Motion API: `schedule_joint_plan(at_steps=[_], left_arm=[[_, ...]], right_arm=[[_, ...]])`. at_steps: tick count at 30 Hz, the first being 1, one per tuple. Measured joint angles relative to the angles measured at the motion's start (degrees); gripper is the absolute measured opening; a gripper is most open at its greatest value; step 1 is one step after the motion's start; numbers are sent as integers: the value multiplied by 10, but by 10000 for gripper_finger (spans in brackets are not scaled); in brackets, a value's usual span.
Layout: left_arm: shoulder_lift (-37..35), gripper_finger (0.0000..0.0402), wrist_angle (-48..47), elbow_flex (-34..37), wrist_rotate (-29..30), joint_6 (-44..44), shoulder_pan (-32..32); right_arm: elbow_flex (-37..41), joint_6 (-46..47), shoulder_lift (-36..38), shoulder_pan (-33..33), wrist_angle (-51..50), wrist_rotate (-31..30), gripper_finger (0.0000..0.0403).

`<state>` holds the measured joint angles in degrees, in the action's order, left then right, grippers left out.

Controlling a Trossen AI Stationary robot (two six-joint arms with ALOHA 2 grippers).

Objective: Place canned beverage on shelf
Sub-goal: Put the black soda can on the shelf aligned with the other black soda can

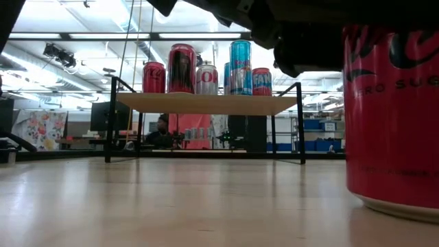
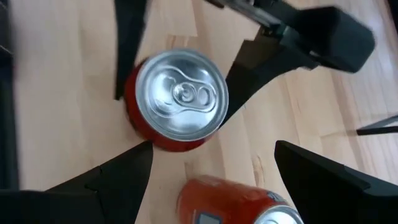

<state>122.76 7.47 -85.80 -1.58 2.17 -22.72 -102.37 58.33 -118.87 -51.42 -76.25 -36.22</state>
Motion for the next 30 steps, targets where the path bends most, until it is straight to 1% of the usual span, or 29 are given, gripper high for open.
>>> schedule_joint_plan(at_steps=[3,5,12,17,24,27,30], left_arm=[[-10,307,-18,0,9,1,0],[-25,307,-46,0,22,2,0],[-83,307,-149,-1,75,1,1],[-123,307,-211,-1,110,-9,0],[-161,307,-277,-1,137,-5,0],[-180,307,-309,-2,150,2,1],[-201,307,-338,-1,161,4,4]], right_arm=[[-26,0,0,-9,-15,-1,348],[-40,3,0,-16,-29,-3,348],[-51,31,5,-38,-58,-72,348],[-43,54,6,-43,-78,-106,348],[-41,30,7,-17,-115,-153,348],[-41,23,13,1,-137,-163,348],[-18,-4,31,19,-125,-164,348]])
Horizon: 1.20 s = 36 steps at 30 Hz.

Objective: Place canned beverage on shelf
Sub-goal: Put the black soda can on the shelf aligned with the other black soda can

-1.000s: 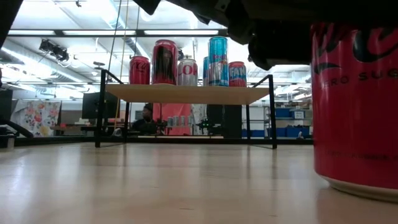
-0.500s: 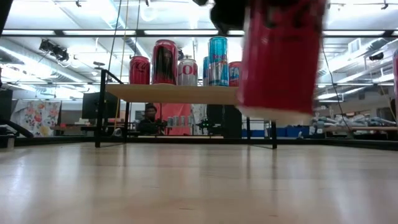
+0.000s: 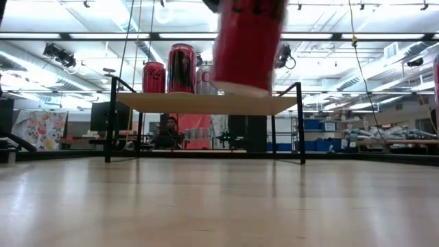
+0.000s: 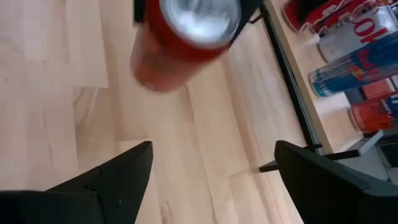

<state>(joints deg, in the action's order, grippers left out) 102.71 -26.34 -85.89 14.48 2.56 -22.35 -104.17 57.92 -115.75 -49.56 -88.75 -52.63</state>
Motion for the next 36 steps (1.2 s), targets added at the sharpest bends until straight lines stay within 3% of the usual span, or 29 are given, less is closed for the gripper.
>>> schedule_joint_plan(at_steps=[4,10,19,29,36], left_arm=[[-36,307,-34,0,15,-7,1],[-88,307,-85,0,31,-21,7],[-167,307,-147,0,69,-29,25],[-261,307,-254,7,125,-77,52],[-325,307,-221,112,144,-83,71]], right_arm=[[75,-24,49,23,58,0,348],[238,-99,166,54,243,1,348],[464,-381,359,148,607,-11,348],[601,-601,525,241,812,56,348],[640,-688,586,297,901,143,348]])
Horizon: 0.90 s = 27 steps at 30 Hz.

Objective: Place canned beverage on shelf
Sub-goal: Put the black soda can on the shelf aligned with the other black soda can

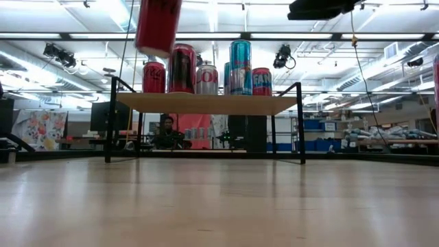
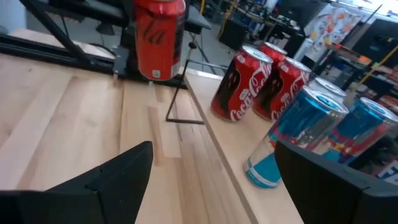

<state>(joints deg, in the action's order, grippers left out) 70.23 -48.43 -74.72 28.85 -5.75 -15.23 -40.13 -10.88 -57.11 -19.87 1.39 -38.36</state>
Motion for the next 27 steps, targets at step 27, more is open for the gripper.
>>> schedule_joint_plan(at_steps=[27], left_arm=[[-160,307,88,148,-87,32,266]], right_arm=[[145,-55,5,122,210,250,348]])
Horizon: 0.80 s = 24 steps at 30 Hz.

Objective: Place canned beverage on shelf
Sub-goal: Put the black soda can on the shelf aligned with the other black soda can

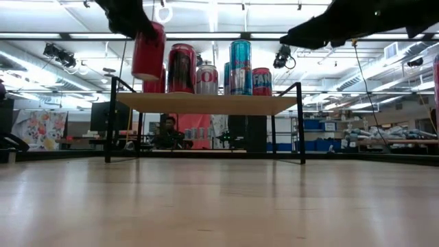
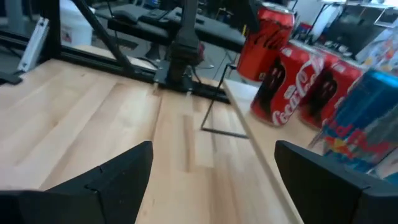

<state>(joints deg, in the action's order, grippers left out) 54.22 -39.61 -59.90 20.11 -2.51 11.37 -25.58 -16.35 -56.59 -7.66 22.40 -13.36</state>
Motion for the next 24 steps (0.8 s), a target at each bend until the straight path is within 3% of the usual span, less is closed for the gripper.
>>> schedule_joint_plan(at_steps=[6,17,24], left_arm=[[1,307,0,0,-35,12,53],[2,307,22,1,-88,16,116],[2,307,60,52,-139,4,156]], right_arm=[[6,36,0,11,3,58,348],[6,44,-35,11,19,60,348],[6,50,-61,1,20,60,348]])
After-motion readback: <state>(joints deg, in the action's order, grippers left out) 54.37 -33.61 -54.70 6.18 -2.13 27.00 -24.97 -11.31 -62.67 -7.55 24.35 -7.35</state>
